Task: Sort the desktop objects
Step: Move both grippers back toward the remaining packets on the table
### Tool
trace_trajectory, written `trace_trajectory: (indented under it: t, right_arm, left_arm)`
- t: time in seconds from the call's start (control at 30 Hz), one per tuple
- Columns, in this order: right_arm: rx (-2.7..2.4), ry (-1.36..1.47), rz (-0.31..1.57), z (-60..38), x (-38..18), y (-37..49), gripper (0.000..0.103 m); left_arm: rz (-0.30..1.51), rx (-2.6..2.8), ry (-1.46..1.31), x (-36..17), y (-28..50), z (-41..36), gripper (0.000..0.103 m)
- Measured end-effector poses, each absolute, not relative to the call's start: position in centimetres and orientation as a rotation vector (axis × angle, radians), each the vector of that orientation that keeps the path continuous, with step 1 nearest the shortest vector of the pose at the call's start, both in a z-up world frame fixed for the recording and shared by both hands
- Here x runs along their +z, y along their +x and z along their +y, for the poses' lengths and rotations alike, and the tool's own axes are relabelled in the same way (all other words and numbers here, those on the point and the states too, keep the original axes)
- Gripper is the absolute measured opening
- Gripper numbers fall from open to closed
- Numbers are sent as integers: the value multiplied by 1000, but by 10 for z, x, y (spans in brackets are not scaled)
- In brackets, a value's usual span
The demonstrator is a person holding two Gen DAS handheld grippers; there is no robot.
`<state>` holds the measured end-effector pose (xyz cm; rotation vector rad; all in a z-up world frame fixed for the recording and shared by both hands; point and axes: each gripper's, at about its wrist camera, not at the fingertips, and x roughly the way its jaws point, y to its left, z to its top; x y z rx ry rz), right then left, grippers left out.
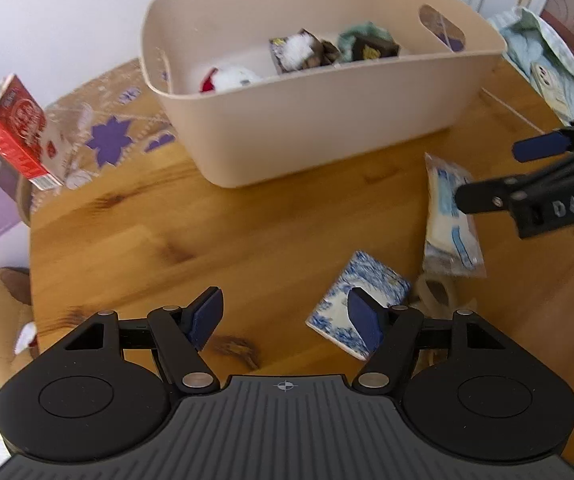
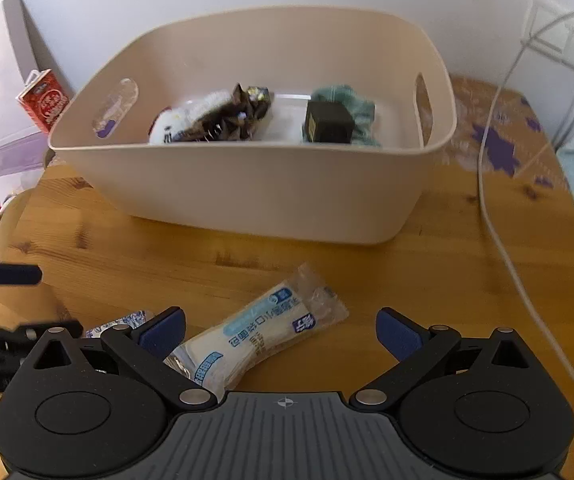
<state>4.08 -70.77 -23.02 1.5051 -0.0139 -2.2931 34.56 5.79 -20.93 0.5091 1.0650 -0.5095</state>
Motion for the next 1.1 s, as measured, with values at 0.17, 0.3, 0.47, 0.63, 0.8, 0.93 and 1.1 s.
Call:
trace_trajectory:
  t: [0.17, 0.3, 0.47, 0.63, 0.8, 0.93, 1.1]
  right_arm:
    - [-2292, 1541, 22, -718, -241, 38, 103]
    - [-2285, 1561, 43, -727, -247, 36, 103]
    - [-2277, 1586, 95, -736, -256, 35, 103]
    - [-2268, 1618, 22, -730, -261, 33, 103]
    - [-2268, 1661, 37, -719, -259, 36, 103]
    - [-2315, 1700, 44, -703, -256, 39, 103]
    - [-2306, 1757, -128, -678, -259, 34, 103]
  left_arm:
    - [1079, -544, 517, -218, 342, 51, 70]
    - [1092, -565, 531, -226, 341, 44, 70]
    - [1096, -597, 559, -233, 335, 36, 70]
    - [1110, -610, 600, -243, 333, 29, 71]
    - [1126, -599, 588, -249, 338, 26, 71]
    - [1134, -588, 598, -255, 341, 22, 71]
    - [1137, -588, 586, -256, 345, 20, 71]
